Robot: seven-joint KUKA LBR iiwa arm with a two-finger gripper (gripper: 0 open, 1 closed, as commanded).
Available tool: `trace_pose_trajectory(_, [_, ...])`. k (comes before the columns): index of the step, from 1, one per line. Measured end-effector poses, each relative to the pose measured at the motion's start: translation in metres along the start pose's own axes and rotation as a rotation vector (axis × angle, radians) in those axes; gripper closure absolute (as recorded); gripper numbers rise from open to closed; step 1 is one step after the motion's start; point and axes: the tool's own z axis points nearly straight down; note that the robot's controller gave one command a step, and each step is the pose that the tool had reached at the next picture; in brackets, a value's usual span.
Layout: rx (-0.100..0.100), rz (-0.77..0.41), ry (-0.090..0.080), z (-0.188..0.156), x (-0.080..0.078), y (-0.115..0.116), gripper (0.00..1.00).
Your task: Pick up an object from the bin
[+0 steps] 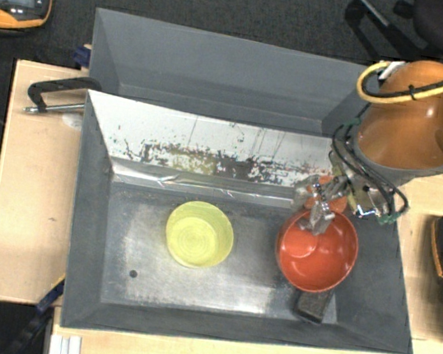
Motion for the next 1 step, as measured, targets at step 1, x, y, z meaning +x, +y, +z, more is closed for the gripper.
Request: trace_pose_trajectory(1, [0.006, -0.283, -0.011, -0.0609, -0.0224, -0.0184, 1.00])
